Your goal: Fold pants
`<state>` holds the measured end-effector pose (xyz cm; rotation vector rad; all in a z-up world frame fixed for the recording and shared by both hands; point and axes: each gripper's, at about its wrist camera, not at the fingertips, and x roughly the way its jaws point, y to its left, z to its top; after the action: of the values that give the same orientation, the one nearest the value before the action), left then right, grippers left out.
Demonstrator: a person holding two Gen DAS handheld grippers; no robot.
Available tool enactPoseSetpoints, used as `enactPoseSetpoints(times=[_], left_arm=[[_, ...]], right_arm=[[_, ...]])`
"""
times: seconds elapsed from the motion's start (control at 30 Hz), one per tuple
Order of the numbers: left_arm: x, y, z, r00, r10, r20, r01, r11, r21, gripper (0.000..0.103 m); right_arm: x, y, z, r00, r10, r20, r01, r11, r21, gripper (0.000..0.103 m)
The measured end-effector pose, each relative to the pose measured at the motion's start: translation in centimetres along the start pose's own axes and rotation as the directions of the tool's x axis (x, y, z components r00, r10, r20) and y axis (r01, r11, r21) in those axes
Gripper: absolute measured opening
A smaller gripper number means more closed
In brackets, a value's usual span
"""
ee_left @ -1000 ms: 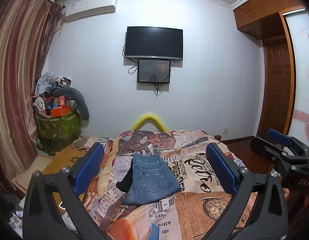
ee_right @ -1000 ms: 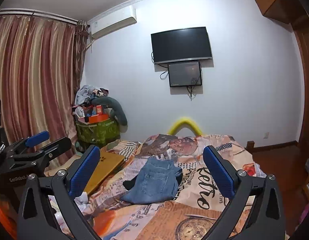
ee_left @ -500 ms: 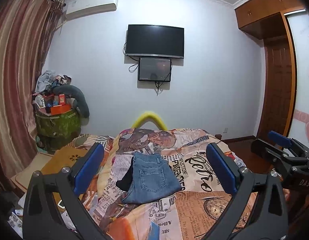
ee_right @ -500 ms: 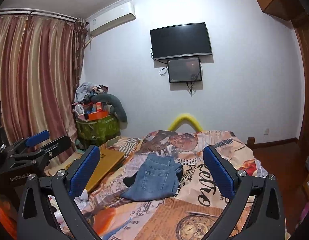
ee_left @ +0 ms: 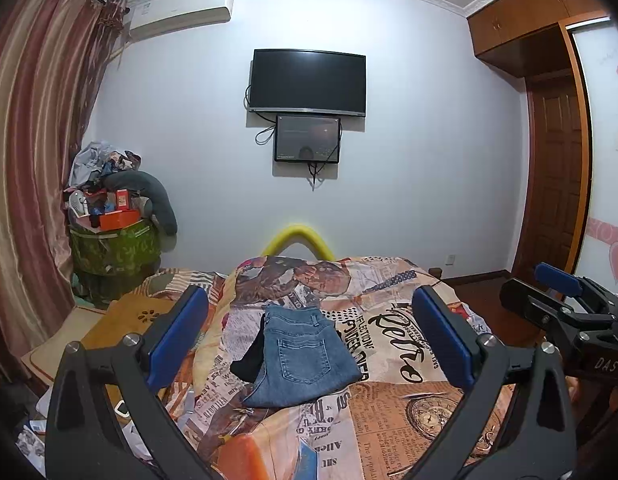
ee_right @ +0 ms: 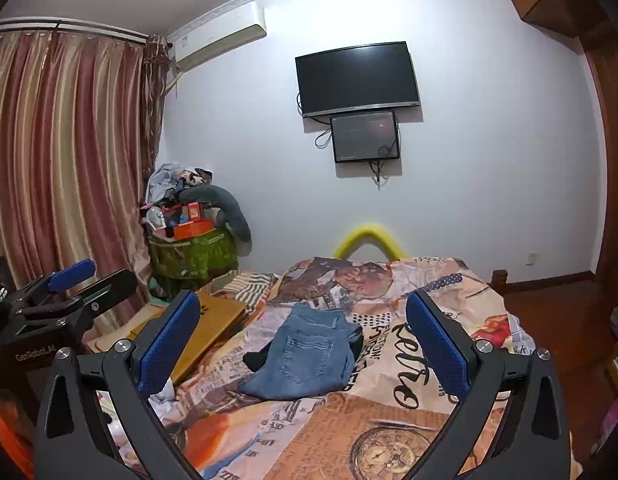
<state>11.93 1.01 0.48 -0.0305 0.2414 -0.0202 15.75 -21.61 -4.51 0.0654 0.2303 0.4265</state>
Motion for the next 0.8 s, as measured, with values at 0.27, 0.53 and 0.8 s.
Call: enactPoseSetpoints(times=[0.27, 0.53, 0.8], left_arm=[[-0.07, 0.31, 0.09, 1.0, -0.024, 0.0, 0.024, 1.0, 0.0, 0.103], [-0.27, 0.08, 0.11, 0.999, -0.04, 0.006, 0.04, 0.999, 0.03, 0.103], [-0.14, 0.31, 0.04, 0.999, -0.046, -0.005, 0.046, 0.999, 0.016, 0.103]], right_arm=[[-0.12, 0.09, 0.01, 1.0, -0.01, 0.003, 0.01, 1.0, -0.006, 0.102], [-0.38, 0.16, 0.04, 1.0, -0.013, 0.008, 0.013, 1.0, -0.012, 0.102], [-0.4, 0.0, 0.07, 1.0, -0.018, 0.006, 0.018, 1.0, -0.013, 0.102]])
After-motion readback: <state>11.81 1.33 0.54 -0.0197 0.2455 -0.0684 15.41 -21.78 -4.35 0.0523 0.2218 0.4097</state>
